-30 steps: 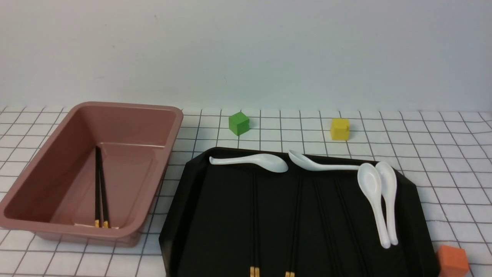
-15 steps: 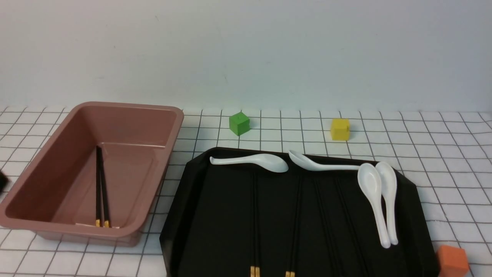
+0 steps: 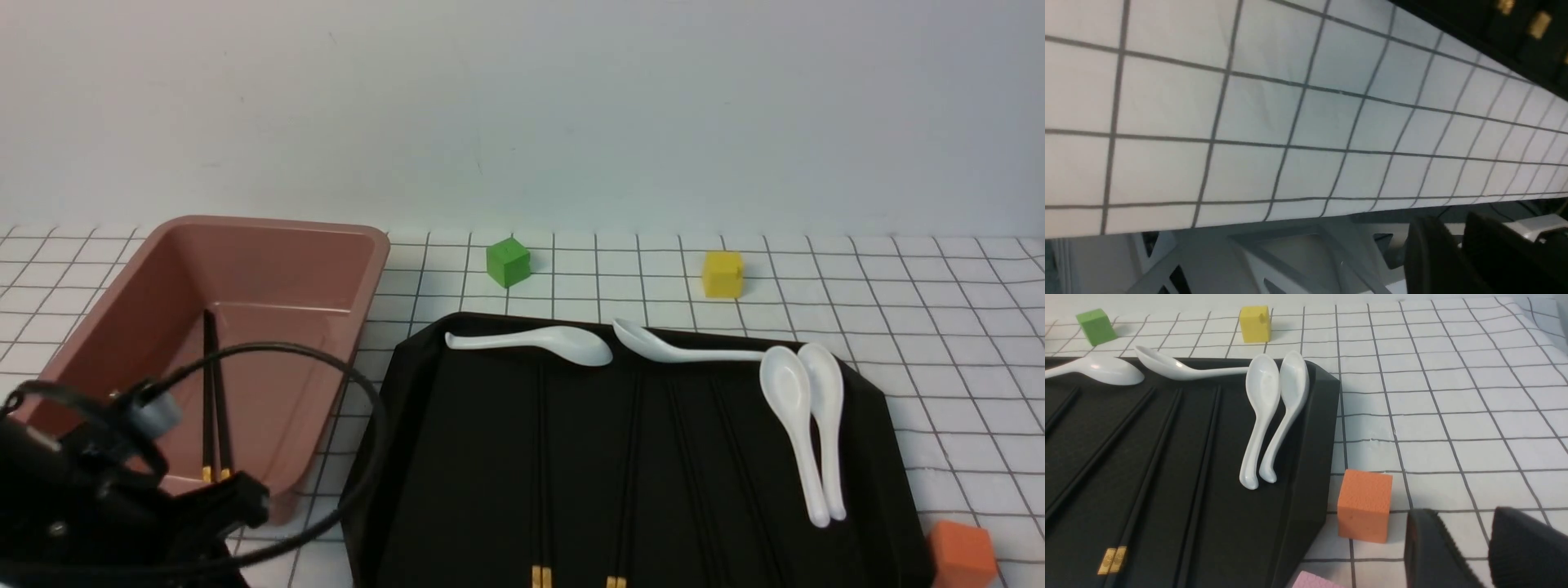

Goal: On white black tablecloth take chopsticks from black tray and put them in box.
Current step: 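Reach over to the black tray and grasp a pair of chopsticks with the left gripper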

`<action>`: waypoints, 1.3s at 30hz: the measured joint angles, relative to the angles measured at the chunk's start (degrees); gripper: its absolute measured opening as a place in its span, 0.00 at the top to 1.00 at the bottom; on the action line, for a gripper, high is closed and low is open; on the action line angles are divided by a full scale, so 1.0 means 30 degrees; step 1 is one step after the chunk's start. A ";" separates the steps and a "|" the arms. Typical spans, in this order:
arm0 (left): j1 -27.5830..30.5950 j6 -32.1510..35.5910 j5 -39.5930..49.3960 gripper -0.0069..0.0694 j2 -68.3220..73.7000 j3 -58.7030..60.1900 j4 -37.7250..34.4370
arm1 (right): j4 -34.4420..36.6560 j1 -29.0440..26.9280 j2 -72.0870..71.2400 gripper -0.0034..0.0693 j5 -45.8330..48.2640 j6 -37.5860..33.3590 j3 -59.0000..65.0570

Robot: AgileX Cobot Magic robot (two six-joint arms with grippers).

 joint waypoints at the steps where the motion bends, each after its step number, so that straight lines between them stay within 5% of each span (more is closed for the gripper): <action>1: -0.0205 -0.0021 -0.0061 0.73 0.0572 -0.0252 0.0203 | 0.0000 0.0000 0.0000 0.62 0.0000 0.0000 0.0000; 8: -0.5194 -0.4171 -0.2490 0.72 0.2268 -0.2630 0.2872 | 0.0000 0.0000 0.0000 0.62 0.0015 0.0000 0.0000; 10: -0.7870 -0.6646 -0.3984 0.71 0.2355 -0.3835 0.4793 | 0.0000 0.0000 0.0000 0.62 0.0015 0.0000 0.0000; 17: -1.2467 -1.2813 -0.4510 0.54 0.5221 -0.8220 1.0485 | 0.0000 0.0000 0.0000 0.62 0.0015 0.0000 0.0000; 24: -1.3176 -1.3654 -0.3014 0.46 1.0059 -1.1988 1.1999 | 0.0000 0.0000 0.0000 0.62 0.0015 0.0000 0.0000; 39: -1.3176 -1.3711 -0.2058 0.48 1.5818 -1.5173 1.2046 | 0.0000 0.0000 0.0000 0.62 0.0015 0.0000 0.0000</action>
